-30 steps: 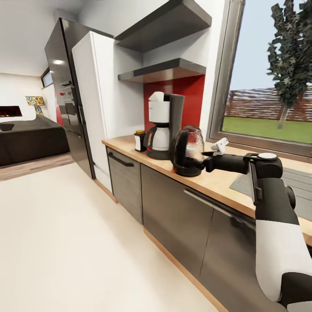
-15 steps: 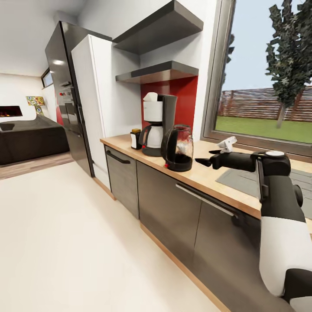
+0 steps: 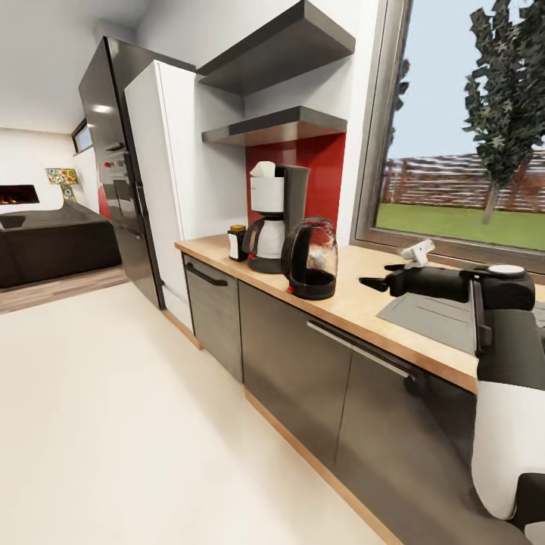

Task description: Set up a coffee station on the kitchen countertop: keep the coffee maker on the countertop, move the bottle of coffee from the kitchen shelf to the counter next to the coffee maker, place a paper coffee filter on top of the coffee maker, put the saucer next to the coffee maker with the coffee cup on the saucer, and place the electric kettle next to the coffee maker.

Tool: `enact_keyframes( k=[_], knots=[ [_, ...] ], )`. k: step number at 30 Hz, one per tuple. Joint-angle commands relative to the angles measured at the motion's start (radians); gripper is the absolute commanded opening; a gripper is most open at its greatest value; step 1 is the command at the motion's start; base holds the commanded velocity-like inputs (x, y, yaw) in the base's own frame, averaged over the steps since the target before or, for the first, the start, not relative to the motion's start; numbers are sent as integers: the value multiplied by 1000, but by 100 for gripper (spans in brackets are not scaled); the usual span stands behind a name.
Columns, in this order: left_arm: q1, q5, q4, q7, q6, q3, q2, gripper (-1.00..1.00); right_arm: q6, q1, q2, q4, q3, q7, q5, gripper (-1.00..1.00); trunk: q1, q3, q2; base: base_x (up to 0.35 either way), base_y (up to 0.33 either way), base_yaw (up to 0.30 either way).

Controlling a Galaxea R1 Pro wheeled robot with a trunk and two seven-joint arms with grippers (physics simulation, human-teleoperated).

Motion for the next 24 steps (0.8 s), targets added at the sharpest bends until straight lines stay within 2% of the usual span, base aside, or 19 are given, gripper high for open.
enact_keyframes(
  k=[1,5,6,8,9,12,20,24],
  knots=[
    [-1,-4,-7,0,7,7,5,100,11,5,-6,-7,-7,16,11,100,0,-1,0,0,0,0],
    [-3,-4,-29,22,30,10,28,100,33,17,-28,-29,-29,13,14,100,0,-1,0,0,0,0],
    [-3,-4,-757,305,397,10,129,100,169,17,-77,-45,-61,-16,14,100,0,-1,0,0,0,0],
    [-3,-4,-911,411,525,10,136,100,174,17,-80,-46,-61,-65,15,100,0,-1,0,0,0,0],
    [-4,-4,-951,441,562,9,138,100,176,17,-80,-46,-60,-80,15,100,0,-1,0,0,0,0],
    [-4,-4,-972,477,602,2,137,100,177,16,-81,-46,-59,-99,15,100,0,-1,0,0,0,0],
    [-4,-4,-955,494,620,-10,136,100,178,16,-80,-46,-56,-107,15,100,0,-1,0,3,0,0],
    [-4,-4,-950,494,620,-10,136,100,178,16,-80,-46,-56,-107,15,100,0,-1,0,136,0,0]
  ],
)
